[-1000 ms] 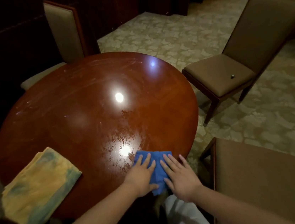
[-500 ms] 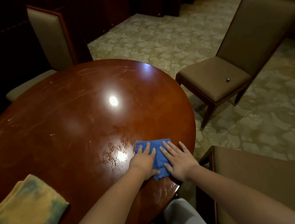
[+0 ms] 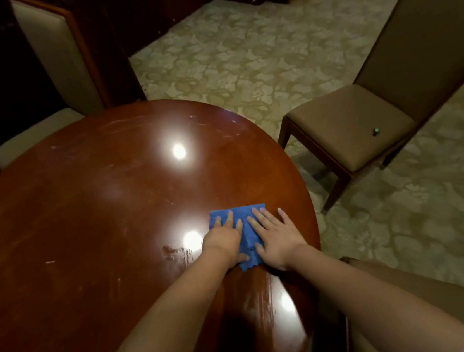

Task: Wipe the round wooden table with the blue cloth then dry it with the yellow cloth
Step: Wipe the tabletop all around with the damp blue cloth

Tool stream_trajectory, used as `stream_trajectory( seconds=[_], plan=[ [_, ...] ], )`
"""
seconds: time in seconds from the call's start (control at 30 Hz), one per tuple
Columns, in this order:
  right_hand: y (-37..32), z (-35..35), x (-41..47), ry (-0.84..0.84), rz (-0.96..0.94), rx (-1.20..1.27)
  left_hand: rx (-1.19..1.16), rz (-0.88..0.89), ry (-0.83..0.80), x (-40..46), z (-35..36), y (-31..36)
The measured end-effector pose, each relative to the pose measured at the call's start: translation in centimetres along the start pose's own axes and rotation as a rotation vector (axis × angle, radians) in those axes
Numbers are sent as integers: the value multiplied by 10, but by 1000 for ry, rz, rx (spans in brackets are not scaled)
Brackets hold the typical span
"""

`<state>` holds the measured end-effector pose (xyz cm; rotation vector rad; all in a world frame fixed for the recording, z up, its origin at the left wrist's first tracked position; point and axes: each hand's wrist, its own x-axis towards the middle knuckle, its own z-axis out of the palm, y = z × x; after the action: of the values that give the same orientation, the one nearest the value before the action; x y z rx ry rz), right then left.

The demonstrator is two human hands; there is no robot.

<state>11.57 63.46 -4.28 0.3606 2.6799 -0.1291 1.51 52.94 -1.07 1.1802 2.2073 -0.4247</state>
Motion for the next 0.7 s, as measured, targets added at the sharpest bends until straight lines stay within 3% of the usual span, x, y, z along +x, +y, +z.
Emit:
stream_trajectory(
  seconds=[0.37, 0.7],
  plan=[
    [52, -51, 93, -69, -100, -34, -64, -103, 34, 72, -57, -21],
    [32, -30, 26, -118, -68, 26, -70, -78, 16, 18, -12, 11]
  ],
)
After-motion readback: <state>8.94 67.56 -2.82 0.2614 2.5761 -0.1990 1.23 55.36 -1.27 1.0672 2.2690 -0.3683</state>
